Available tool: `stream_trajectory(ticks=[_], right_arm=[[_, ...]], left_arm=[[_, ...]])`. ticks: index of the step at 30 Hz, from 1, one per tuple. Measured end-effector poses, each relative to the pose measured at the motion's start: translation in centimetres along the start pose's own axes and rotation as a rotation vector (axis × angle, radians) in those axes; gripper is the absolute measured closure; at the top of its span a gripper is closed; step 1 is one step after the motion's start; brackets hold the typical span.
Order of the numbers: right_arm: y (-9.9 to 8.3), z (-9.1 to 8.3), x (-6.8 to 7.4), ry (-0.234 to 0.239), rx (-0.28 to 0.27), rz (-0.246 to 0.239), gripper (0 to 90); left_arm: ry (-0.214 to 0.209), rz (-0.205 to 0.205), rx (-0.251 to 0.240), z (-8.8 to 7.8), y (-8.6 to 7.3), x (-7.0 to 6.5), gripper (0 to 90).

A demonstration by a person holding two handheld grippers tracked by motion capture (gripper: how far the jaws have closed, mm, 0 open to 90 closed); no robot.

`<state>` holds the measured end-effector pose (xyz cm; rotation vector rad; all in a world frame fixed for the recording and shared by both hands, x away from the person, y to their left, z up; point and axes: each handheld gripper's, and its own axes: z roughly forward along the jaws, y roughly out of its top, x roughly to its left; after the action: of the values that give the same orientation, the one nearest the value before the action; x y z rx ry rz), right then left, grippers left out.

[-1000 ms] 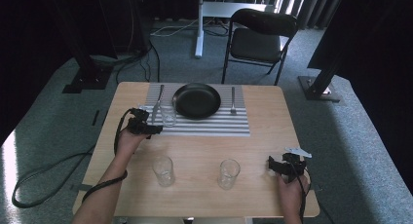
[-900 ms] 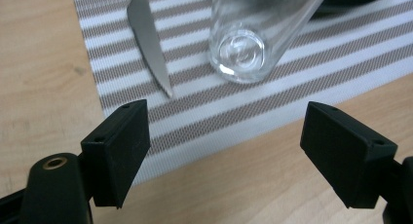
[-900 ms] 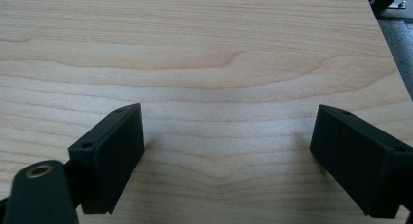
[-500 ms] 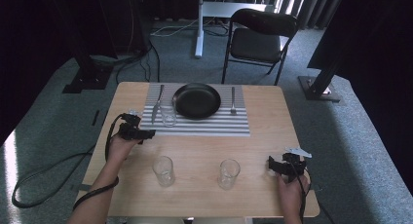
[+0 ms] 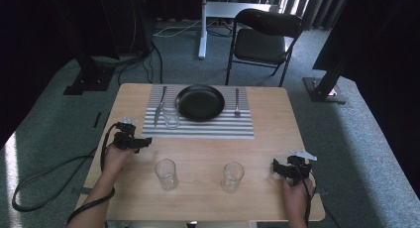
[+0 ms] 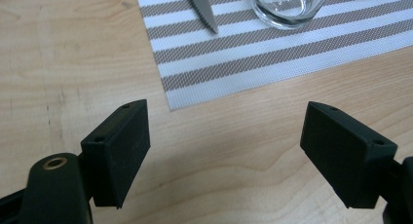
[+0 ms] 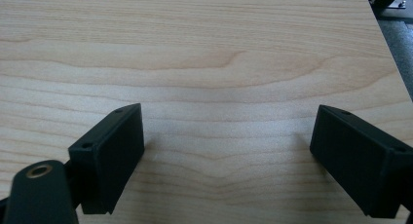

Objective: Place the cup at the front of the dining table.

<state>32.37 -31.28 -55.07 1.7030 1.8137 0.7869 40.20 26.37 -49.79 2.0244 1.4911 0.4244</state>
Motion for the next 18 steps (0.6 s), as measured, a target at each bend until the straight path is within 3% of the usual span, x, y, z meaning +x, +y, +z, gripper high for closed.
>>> stream_trajectory(ticks=[18], right_arm=[[0.0, 0.0, 0.0, 0.000, 0.000, 0.000, 11.8]], left_arm=[[0.007, -0.029, -0.027, -1.6, -3.4, 0.7, 19.0]])
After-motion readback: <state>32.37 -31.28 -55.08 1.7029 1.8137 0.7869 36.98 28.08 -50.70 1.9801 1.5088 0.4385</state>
